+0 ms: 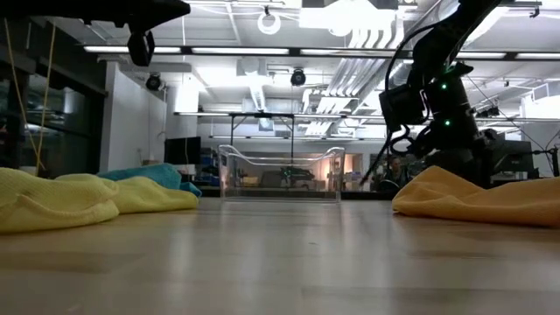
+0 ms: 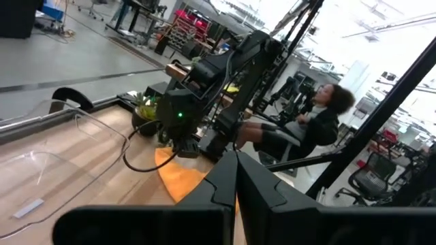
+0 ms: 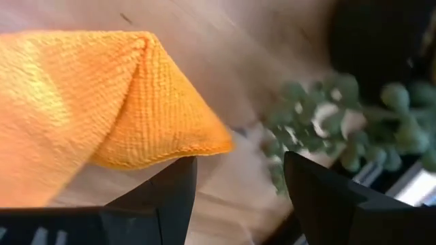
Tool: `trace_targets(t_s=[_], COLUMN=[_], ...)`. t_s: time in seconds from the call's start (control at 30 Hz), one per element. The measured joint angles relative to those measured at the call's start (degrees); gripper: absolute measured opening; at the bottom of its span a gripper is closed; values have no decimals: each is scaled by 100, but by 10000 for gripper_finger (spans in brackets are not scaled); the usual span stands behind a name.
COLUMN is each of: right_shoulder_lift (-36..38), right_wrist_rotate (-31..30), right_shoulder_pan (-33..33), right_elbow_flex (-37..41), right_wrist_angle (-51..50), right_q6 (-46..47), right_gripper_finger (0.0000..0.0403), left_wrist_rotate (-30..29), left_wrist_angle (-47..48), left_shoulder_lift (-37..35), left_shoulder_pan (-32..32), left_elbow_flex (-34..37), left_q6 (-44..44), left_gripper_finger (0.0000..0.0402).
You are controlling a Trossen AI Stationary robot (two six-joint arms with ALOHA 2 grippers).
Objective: Fold microfiber towels
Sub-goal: Fold the orange microfiber towel
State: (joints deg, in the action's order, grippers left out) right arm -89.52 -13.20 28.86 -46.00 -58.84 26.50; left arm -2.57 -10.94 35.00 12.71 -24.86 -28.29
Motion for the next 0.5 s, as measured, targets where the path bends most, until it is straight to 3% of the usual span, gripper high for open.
trace_targets(t_s=[0.27, 0.5], right_shoulder_lift=[0, 0], right_wrist_rotate=[486, 423], right_shoulder_pan=[-6, -166], right_elbow_flex=[0, 0], right_wrist_angle=[466, 796], right_q6=[61, 47], right_gripper_finger=[213, 213], left_wrist_rotate=[2, 2], left_wrist_angle=[2, 2], left_shoulder_lift=[-2, -2], left_shoulder_pan=[0, 0], left_elbow_flex=[0, 0], left_q6=[-44, -44], left_gripper_finger=[0, 0])
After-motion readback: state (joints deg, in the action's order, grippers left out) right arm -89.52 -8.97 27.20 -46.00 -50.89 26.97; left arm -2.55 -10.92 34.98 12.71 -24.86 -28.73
